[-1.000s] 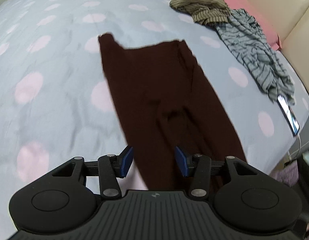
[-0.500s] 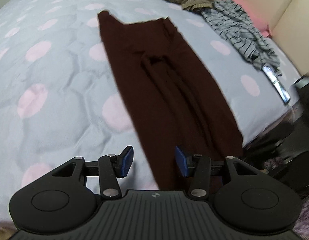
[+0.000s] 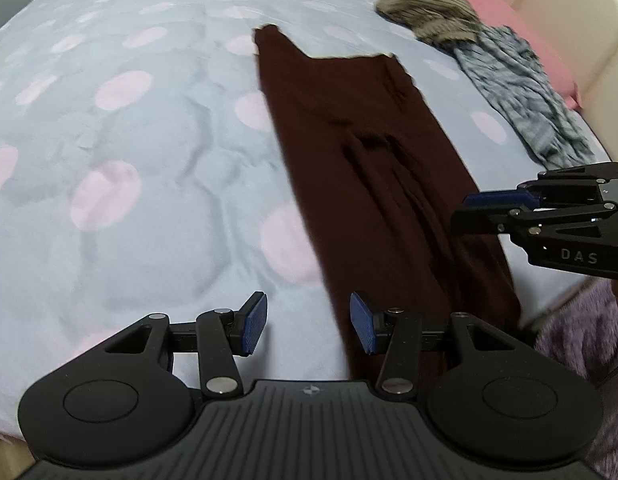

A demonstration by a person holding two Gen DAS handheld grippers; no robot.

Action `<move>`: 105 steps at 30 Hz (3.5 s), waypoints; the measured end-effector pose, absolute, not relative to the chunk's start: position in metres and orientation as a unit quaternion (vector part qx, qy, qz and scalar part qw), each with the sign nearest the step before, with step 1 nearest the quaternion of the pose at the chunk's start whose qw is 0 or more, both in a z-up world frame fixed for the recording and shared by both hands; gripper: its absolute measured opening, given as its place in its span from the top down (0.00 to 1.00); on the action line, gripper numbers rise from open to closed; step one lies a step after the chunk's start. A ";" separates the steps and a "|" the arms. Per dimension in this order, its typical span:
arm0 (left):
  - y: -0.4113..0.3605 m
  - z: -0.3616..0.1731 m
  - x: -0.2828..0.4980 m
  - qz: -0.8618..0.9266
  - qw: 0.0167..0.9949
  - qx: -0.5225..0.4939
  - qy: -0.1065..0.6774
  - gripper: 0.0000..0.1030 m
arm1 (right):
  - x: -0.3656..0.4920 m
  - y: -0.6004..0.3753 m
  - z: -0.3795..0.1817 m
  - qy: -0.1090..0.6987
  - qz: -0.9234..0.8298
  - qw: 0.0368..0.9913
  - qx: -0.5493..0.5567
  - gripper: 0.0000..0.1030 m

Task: Fold clothes

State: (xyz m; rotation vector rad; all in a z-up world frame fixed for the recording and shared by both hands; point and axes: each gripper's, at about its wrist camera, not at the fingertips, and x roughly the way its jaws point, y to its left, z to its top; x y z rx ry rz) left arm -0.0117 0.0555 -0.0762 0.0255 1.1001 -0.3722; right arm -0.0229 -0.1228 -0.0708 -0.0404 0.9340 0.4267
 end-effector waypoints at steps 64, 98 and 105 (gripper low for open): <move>-0.001 -0.116 0.215 -0.042 0.876 0.029 0.480 0.71 | 0.175 -0.225 -0.091 0.475 0.084 0.874 0.061 0.65; 0.044 -0.072 0.070 -0.107 0.870 0.022 0.481 0.54 | 0.075 -0.181 -0.057 0.435 0.182 0.880 0.050 0.59; 0.050 -0.069 -0.014 -0.145 0.859 0.020 0.491 0.54 | -0.004 -0.149 -0.069 0.469 0.264 0.842 0.047 0.60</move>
